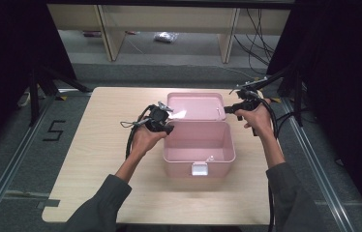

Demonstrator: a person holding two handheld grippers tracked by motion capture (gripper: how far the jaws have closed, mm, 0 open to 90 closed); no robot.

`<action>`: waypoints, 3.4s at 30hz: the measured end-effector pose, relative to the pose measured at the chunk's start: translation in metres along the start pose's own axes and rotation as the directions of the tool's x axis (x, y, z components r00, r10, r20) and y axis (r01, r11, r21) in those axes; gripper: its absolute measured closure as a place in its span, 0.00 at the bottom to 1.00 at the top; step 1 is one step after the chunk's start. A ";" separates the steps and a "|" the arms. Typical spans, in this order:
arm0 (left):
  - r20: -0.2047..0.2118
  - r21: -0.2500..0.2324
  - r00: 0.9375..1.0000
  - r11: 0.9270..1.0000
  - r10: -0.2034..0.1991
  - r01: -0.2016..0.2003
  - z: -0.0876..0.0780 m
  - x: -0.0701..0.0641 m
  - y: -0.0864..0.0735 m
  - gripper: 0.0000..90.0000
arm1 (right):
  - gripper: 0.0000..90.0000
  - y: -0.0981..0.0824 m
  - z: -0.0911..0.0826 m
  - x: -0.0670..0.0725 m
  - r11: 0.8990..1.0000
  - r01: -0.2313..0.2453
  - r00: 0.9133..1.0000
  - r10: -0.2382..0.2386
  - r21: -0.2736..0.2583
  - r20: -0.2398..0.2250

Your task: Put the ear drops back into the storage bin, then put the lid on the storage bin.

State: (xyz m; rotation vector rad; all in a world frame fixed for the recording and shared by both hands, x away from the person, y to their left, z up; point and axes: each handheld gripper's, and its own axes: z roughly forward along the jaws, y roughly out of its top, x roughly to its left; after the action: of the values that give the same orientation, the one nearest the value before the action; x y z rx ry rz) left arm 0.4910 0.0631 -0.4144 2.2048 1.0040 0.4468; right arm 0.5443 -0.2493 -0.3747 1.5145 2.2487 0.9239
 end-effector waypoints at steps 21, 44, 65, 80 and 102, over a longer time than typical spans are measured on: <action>0.008 -0.018 1.000 1.000 -0.020 0.020 -0.003 -0.006 -0.006 0.84 | 0.67 0.017 0.032 -0.003 0.999 -0.030 0.998 0.031 -0.014 0.061; 0.019 -0.040 0.999 0.999 -0.035 0.036 -0.003 -0.005 -0.009 0.84 | 0.71 0.020 0.058 0.000 0.997 -0.075 0.993 0.073 0.021 0.088; 0.014 -0.046 0.999 0.998 -0.030 0.031 -0.004 -0.005 -0.010 0.84 | 0.88 0.021 0.062 0.001 0.997 -0.070 0.986 0.067 0.016 0.152; 0.011 -0.053 0.999 0.998 -0.033 0.034 -0.003 -0.005 -0.010 0.85 | 0.90 0.024 0.059 0.007 1.000 -0.016 0.979 0.018 -0.009 0.203; -0.005 -0.058 1.000 0.998 -0.029 0.028 -0.002 -0.008 -0.008 0.84 | 0.92 0.028 0.022 0.015 0.993 0.034 0.975 -0.008 -0.115 0.223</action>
State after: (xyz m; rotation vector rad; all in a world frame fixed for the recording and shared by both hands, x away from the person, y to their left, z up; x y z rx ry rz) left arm 0.4799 0.0616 -0.4191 2.1360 1.0116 0.4639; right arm 0.5706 -0.2211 -0.3713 1.4606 2.0129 0.8219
